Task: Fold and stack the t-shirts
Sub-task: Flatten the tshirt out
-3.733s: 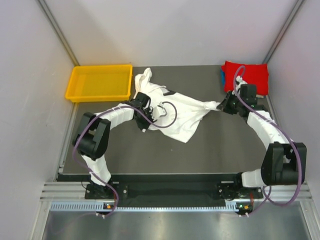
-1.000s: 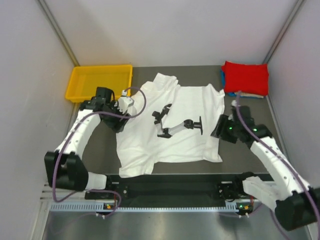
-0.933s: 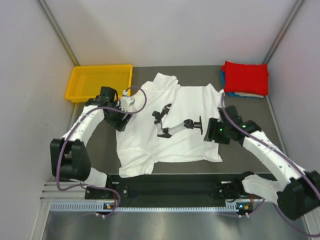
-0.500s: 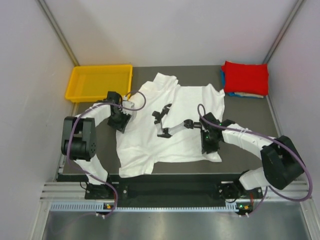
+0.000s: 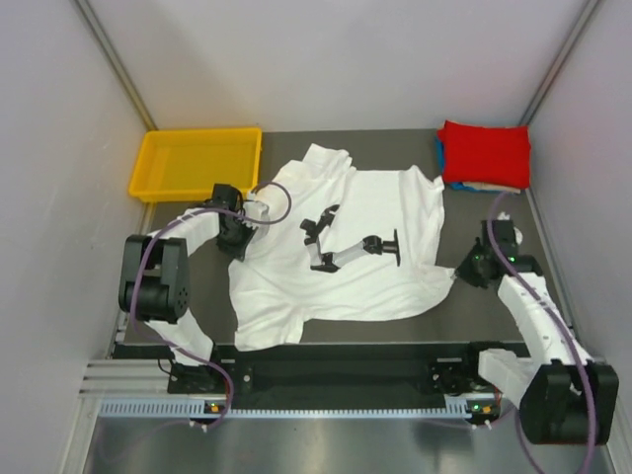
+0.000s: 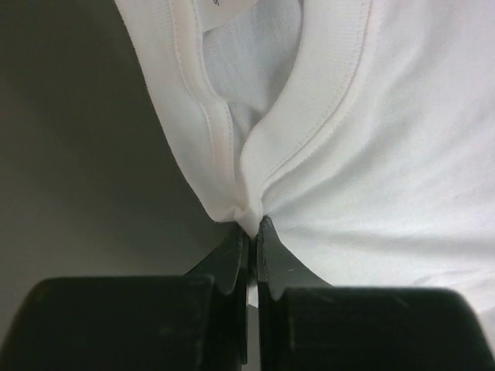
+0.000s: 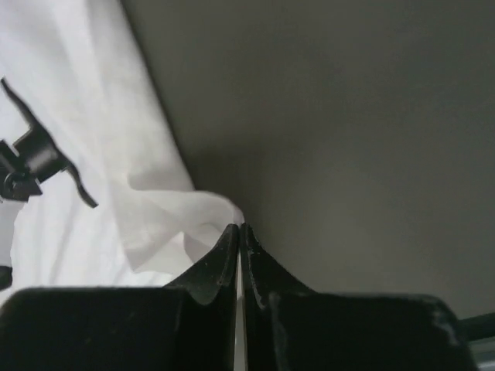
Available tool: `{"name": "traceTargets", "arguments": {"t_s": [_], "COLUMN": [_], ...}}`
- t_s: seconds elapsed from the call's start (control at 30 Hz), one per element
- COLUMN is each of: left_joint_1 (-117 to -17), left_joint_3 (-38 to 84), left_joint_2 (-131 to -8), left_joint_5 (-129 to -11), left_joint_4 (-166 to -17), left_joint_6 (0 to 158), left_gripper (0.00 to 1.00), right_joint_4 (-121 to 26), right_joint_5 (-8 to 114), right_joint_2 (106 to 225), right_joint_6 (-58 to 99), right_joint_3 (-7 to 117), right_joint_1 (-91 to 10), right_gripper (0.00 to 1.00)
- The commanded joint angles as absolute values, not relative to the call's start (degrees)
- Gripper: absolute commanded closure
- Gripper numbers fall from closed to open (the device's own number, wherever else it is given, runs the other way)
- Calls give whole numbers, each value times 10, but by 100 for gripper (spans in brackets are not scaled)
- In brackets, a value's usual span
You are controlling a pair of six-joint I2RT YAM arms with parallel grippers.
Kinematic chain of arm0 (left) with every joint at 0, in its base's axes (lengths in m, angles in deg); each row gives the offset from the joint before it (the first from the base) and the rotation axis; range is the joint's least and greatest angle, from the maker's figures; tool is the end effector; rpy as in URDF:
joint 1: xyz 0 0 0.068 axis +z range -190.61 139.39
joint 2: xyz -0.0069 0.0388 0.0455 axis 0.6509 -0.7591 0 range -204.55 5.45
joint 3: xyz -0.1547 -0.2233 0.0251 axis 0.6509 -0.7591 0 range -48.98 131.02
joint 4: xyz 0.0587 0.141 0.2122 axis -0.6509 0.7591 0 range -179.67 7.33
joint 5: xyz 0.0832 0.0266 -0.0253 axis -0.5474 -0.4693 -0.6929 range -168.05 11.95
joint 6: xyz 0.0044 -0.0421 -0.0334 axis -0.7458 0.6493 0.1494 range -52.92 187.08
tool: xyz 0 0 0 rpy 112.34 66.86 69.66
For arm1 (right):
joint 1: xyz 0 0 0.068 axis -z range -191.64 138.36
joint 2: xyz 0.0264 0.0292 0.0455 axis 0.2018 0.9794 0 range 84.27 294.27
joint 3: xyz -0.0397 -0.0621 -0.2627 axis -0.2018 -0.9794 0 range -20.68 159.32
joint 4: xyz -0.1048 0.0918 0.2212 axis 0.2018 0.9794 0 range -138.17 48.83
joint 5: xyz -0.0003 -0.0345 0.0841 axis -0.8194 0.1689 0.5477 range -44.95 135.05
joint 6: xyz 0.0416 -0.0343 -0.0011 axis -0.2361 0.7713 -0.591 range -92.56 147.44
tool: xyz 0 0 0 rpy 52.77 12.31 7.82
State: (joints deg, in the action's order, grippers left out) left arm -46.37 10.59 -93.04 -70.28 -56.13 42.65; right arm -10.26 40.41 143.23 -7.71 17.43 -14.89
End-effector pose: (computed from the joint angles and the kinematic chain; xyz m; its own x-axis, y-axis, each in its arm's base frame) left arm 0.3181 -0.0369 0.1631 -0.8059 0.4932 -0.3277 0.5198 0.8543 0.0074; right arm 0.1908 0.0080 0.2150 -0.7063 0.5347 -0.4640 0.4795 0.8435 0.2421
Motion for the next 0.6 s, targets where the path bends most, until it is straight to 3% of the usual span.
{"name": "traceTargets", "arguments": {"t_s": [0.0, 0.2, 0.37, 0.43, 0.47, 0.53, 0.57], "left_joint_1": [-458, -458, -458, -459, -461, -463, -463], "left_joint_3": [68, 49, 35, 37, 40, 57, 65], "left_joint_2": [-950, -917, -894, -894, -895, -883, -875], "left_joint_5": [-758, -757, -775, -773, -766, -746, -730], "left_joint_4": [-616, -603, -603, -598, -583, -565, -551], "left_joint_6": [399, 390, 372, 363, 361, 352, 344], "left_gripper": [100, 100, 100, 100, 93, 69, 51], "right_joint_4": [-100, -91, -33, -44, -48, -61, -64], "right_joint_5": [463, 515, 453, 446, 444, 430, 424], "right_joint_2": [1390, 1342, 1266, 1267, 1264, 1260, 1260], "right_joint_6": [-83, -112, -140, -164, -168, -176, -169], "right_joint_3": [118, 77, 52, 31, 24, 30, 39], "right_joint_1": [-37, 137, 223, 223, 225, 225, 225], "right_gripper": [100, 100, 100, 92, 89, 86, 79]}}
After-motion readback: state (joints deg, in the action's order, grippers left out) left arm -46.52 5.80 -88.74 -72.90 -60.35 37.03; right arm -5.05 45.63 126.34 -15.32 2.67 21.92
